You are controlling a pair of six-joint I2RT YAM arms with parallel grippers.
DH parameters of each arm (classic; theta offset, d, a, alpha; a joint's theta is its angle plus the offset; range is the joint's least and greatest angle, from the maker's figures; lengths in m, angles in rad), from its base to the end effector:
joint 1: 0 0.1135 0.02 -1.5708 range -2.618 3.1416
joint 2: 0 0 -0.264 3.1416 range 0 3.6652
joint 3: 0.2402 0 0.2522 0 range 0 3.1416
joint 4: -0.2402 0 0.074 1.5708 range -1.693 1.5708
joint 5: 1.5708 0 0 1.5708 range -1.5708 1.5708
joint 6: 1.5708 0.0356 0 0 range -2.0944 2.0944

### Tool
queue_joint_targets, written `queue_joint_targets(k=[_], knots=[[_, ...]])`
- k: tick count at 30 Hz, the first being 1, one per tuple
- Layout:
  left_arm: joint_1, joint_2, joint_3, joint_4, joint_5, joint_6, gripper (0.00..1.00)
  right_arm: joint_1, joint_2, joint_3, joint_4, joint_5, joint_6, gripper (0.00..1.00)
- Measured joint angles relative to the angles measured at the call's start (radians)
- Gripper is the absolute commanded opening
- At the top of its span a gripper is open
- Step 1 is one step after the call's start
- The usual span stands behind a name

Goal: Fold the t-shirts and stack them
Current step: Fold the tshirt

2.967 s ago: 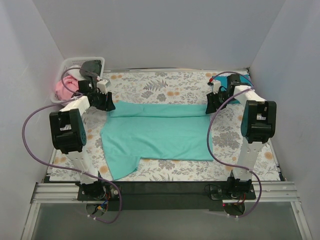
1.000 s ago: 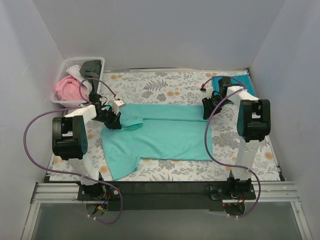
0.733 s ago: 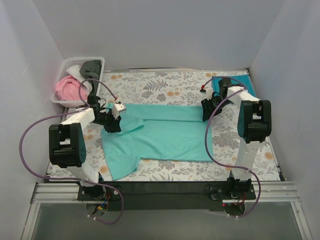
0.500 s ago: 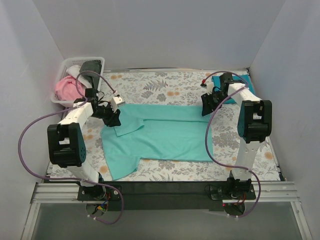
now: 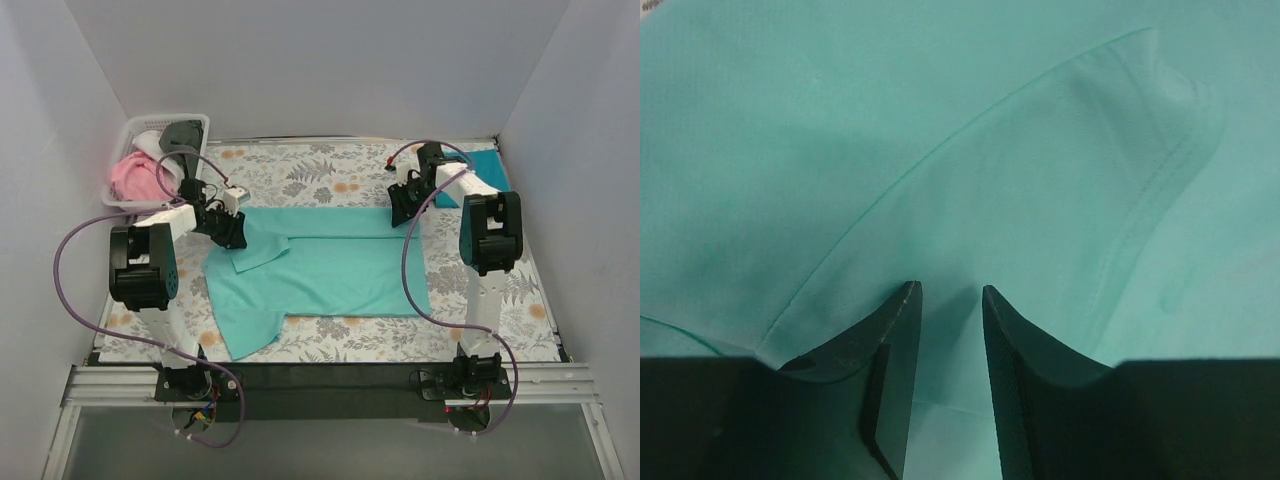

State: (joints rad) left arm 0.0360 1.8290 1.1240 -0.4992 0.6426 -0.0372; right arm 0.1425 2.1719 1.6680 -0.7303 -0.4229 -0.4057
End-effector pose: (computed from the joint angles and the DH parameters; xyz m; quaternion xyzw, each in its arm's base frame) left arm 0.3501 -0.0087 0.1600 0.0234 0.9344 -0.3106 0.1728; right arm 0.4413 0.0781 0.1650 -0.2947 0.9184 0.1836 0.1895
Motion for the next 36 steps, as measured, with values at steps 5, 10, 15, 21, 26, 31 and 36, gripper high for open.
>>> queue_joint_targets(k=[5, 10, 15, 21, 26, 31, 36], knots=[[-0.013, 0.078, 0.043, 0.068, -0.018, -0.130, 0.29, -0.001, 0.093, 0.152, 0.008, 0.037, 0.024, 0.40], [-0.019, 0.190, 0.194, 0.105, -0.020, -0.224, 0.33, -0.003, 0.142, 0.240, 0.043, 0.073, 0.024, 0.51], [-0.019, 0.167, 0.235, 0.026, 0.035, -0.203, 0.48, -0.006, 0.043, 0.130, 0.046, 0.077, -0.035, 0.78], [-0.004, -0.143, 0.071, -0.098, 0.117, -0.072, 0.45, -0.009, -0.341, -0.150, -0.009, 0.054, -0.180, 0.65], [0.073, -0.310, -0.006, -0.212, 0.156, 0.102, 0.37, 0.043, -0.604, -0.397, -0.030, 0.070, -0.285, 0.47], [0.106, -0.315, -0.093, -0.305, 0.129, 0.221, 0.39, 0.146, -0.655, -0.650, -0.045, 0.137, -0.362, 0.50], [0.104, -0.317, -0.127, -0.348, 0.107, 0.280, 0.43, 0.153, -0.689, -0.763, -0.051, 0.205, -0.411, 0.55]])
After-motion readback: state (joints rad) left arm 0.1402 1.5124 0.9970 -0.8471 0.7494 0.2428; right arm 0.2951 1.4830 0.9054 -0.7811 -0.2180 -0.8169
